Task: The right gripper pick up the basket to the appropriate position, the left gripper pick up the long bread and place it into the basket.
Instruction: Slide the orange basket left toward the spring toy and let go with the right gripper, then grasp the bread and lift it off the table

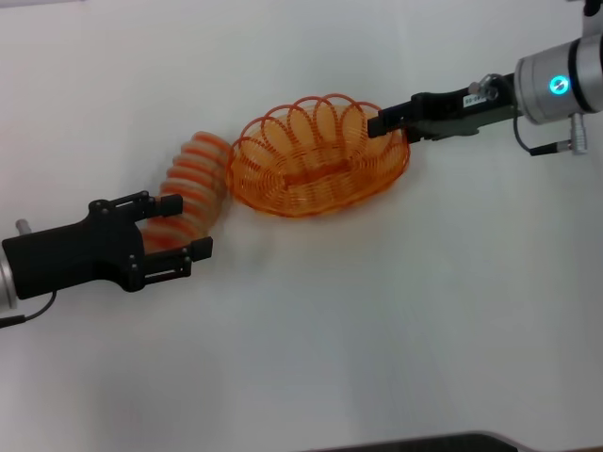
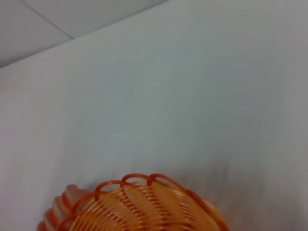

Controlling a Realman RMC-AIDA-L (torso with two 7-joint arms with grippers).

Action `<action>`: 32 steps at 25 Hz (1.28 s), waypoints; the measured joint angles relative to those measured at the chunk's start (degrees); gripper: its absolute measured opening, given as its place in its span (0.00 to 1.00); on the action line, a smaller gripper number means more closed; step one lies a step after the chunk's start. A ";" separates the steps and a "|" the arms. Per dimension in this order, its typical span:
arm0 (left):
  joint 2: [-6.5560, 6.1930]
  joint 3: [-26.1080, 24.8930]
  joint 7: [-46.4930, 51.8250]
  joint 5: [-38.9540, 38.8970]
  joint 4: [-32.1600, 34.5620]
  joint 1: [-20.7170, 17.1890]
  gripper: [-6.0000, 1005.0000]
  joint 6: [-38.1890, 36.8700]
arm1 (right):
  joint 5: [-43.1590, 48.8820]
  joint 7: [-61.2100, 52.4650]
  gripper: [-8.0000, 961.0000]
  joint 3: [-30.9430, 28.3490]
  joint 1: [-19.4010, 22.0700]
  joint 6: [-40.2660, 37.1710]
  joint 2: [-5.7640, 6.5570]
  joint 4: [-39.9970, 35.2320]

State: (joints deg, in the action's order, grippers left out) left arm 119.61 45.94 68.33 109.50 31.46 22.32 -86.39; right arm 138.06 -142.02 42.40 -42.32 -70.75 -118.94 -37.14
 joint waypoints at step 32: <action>0.11 -6.73 9.59 -1.26 -0.68 0.78 0.76 -0.90 | -25.27 69.63 0.88 -8.44 24.94 -23.30 0.79 -6.33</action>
State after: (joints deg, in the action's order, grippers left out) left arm 119.72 39.21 77.92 108.24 30.79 23.10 -87.29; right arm 112.79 -72.39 33.96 -17.38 -94.05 -118.15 -43.47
